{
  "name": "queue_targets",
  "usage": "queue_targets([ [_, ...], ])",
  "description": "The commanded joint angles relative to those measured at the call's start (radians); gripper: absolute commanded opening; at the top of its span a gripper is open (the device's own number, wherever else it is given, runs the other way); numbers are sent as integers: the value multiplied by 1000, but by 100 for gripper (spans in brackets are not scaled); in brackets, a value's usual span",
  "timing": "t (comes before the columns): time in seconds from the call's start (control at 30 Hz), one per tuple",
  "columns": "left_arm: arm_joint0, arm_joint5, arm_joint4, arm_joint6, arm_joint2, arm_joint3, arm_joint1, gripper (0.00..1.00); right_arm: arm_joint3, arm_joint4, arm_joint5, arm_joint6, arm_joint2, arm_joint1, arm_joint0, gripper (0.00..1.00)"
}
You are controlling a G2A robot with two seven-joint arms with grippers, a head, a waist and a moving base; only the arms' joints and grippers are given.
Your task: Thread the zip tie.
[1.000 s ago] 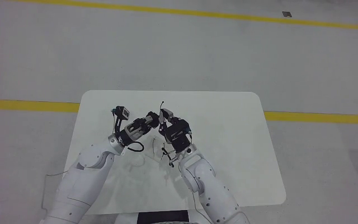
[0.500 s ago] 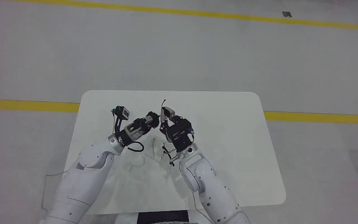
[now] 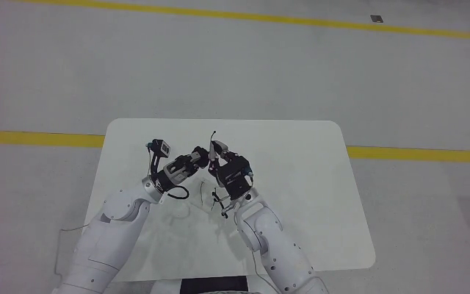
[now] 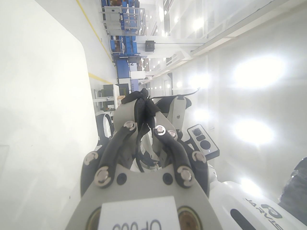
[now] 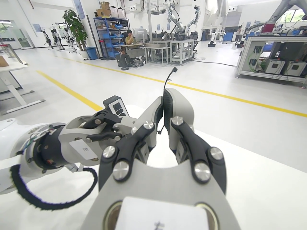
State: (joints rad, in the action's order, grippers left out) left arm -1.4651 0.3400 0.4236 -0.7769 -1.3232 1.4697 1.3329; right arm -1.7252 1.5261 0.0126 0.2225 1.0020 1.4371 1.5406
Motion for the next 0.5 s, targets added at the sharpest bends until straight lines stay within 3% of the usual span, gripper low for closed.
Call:
queue_targets([
  [0.0,0,0,0,0,0,0,0,0,0,0,-1,-1,0,0,0,0],
  [0.47,0,0,0,0,0,0,0,0,-6,-2,2,-4,-1,-4,1,0],
])
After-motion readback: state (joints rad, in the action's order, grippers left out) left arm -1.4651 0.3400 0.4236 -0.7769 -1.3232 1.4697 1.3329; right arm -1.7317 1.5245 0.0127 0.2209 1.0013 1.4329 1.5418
